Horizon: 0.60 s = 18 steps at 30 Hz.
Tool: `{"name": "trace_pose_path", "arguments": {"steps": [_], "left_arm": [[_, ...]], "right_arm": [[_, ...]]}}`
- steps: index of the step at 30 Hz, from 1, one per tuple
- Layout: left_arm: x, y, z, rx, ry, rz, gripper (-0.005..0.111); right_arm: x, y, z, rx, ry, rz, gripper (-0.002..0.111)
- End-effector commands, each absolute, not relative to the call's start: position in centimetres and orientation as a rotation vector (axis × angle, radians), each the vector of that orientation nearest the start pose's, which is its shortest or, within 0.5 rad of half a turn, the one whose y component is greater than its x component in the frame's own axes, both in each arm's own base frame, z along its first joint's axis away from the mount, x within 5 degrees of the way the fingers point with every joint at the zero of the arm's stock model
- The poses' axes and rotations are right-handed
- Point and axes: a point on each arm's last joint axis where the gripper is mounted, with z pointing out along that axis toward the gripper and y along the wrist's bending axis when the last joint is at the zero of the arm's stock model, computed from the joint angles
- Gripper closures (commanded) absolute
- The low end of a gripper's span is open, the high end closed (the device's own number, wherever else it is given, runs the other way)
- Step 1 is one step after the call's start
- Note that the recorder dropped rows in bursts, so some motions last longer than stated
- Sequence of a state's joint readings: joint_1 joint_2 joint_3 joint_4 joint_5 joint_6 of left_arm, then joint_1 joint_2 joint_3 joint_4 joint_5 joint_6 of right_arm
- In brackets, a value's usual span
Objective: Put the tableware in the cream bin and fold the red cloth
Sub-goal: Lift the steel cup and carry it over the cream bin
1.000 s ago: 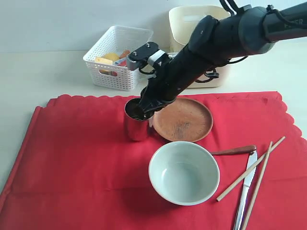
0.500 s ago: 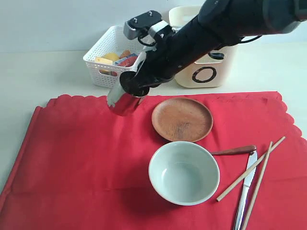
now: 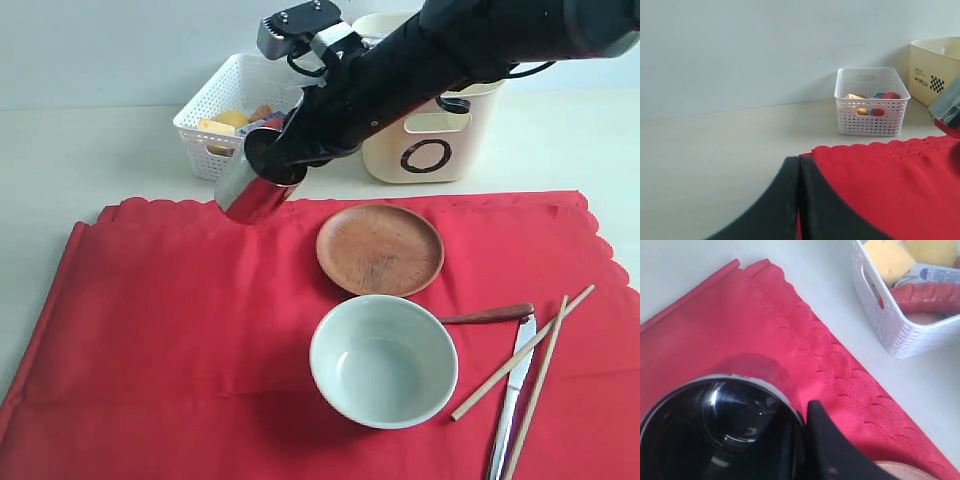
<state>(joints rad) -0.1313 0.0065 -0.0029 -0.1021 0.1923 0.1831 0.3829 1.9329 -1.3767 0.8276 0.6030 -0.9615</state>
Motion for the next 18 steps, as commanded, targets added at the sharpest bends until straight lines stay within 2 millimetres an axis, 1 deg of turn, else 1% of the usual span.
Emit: {"name": "trace_pose_path", "arguments": {"steps": [1,5,7,8,9,10,14,18], "left_arm": [[5.5,-0.9,19.6,0.186,1.664,-0.053,0.106],[5.5,-0.9,19.6,0.186,1.664,-0.053,0.106],[5.5,-0.9,19.6,0.188,1.664,-0.051,0.106],[5.5,-0.9,19.6,0.188,1.664,-0.051,0.106],[5.5,-0.9,19.6,0.188,1.664,-0.051,0.106],[5.5,-0.9,19.6,0.188,1.664,-0.051,0.106],[5.5,-0.9,19.6,0.186,1.664,-0.053,0.106],[5.5,-0.9,19.6,0.186,1.664,-0.053,0.106]], "right_arm": [[38.4,19.5,23.6,-0.861,2.204,0.601,0.108],[39.2,19.4,24.8,-0.833,2.154,0.569,0.108],[40.0,18.6,25.6,-0.756,2.132,0.535,0.108],[40.7,17.9,26.1,-0.631,2.131,0.529,0.108],[40.9,17.6,26.4,-0.587,2.126,0.523,0.108],[41.5,16.7,26.8,-0.497,2.108,0.494,0.108],[42.5,14.8,27.6,-0.390,2.056,0.421,0.108],[43.3,13.2,27.8,-0.316,2.023,0.360,0.108]]}}
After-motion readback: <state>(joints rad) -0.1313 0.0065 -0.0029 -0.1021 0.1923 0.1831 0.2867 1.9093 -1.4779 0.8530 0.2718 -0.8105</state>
